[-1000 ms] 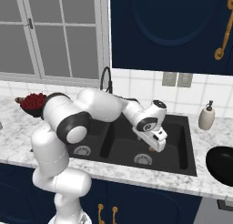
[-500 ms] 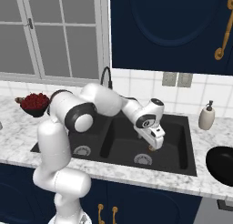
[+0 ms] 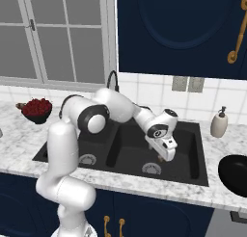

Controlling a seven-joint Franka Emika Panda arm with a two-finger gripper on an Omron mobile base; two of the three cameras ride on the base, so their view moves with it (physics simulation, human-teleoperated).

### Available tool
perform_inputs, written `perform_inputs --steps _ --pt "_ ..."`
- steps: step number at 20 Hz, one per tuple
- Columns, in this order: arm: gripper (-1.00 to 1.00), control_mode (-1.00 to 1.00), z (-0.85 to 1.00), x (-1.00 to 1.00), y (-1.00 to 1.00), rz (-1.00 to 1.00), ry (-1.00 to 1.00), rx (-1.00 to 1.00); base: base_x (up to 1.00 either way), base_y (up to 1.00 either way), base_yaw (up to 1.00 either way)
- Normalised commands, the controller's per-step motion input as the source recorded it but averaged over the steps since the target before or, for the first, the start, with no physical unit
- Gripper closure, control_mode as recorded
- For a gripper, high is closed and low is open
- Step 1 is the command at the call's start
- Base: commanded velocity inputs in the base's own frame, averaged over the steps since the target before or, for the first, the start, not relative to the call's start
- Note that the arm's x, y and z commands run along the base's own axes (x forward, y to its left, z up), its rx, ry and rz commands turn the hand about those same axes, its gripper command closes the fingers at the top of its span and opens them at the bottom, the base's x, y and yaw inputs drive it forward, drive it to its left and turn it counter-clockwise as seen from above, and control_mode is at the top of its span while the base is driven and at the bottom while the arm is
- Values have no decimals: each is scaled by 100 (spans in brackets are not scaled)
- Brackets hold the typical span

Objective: Pick the mushroom from the sink and place it in the bowl. Then pick the bowl and place it in the microwave. Then close the microwave door and press the start button.

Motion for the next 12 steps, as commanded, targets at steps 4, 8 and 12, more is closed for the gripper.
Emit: perform_inputs --steps 4,8,12 --pt "-100 -100 -30 0 0 0 0 0 0 0 0" --pt "-100 -100 -22 0 0 0 0 0 0 0 0" --pt "-100 -100 -17 23 0 0 0 1 0 0 0"
